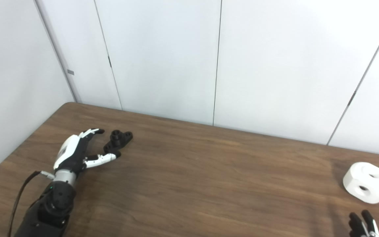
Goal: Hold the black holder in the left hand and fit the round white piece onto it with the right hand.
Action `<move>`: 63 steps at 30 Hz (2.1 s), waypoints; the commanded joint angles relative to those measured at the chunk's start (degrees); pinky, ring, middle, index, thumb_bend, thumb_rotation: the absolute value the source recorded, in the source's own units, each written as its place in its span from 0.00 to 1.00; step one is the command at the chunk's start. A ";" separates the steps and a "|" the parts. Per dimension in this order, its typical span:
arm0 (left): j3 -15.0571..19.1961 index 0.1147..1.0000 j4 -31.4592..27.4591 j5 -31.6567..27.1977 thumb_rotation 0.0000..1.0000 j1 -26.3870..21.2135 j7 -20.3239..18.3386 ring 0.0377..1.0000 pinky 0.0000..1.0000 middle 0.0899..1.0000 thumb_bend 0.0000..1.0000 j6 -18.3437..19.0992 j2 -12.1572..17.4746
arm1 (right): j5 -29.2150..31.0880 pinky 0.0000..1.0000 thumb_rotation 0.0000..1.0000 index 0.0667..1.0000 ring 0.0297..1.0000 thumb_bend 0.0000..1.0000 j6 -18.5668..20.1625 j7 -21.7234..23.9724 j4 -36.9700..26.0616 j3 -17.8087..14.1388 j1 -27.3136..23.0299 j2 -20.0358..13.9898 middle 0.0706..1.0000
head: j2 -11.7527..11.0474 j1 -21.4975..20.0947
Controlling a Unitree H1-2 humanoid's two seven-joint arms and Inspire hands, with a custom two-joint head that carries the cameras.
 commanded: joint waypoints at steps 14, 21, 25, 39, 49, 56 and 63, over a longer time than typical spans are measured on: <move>-2.30 0.82 6.87 1.36 0.38 -8.48 3.76 0.98 1.00 0.93 0.89 0.56 3.29 | 0.71 1.00 1.00 0.89 0.89 0.37 -2.10 1.11 -0.23 1.63 11.97 1.65 0.88 | 0.26 -0.35; -2.46 0.82 7.99 0.58 0.41 -9.72 3.15 0.99 1.00 0.93 0.87 1.12 3.68 | 1.91 0.96 1.00 0.90 0.93 0.38 -2.34 1.55 -0.58 1.94 12.22 2.01 0.92 | 0.35 -0.52; -2.97 0.83 8.76 0.88 0.41 -10.46 3.08 0.99 1.00 0.93 0.86 1.06 4.11 | 1.71 0.92 1.00 0.90 0.91 0.41 -2.43 1.42 -0.66 1.96 12.43 2.15 0.92 | 0.49 -0.86; -4.71 0.79 10.55 2.10 0.41 -11.74 3.79 0.98 1.00 0.92 0.85 1.75 4.42 | 0.79 0.90 1.00 0.92 0.94 0.45 -2.97 1.07 -1.20 2.22 13.13 2.56 0.93 | 0.79 -1.34; -5.66 0.74 11.08 2.85 0.34 -12.19 2.76 0.98 1.00 0.92 0.82 3.18 5.02 | 0.72 0.92 1.00 0.92 0.93 0.46 -2.23 0.67 -2.33 2.45 13.49 2.88 0.93 | 0.97 -1.47; -6.45 0.72 12.07 2.92 0.30 -12.26 3.23 0.98 1.00 0.91 0.82 3.49 5.72 | 0.45 0.91 1.00 0.92 0.93 0.50 -2.07 0.50 -2.44 2.58 13.49 2.84 0.93 | 1.22 -1.67; -7.19 0.70 12.86 3.67 0.30 -12.36 4.19 0.98 1.00 0.90 0.82 3.70 6.10 | 0.26 0.87 1.00 0.92 0.92 0.53 -2.32 0.42 -2.44 2.68 13.51 2.92 0.92 | 1.34 -1.68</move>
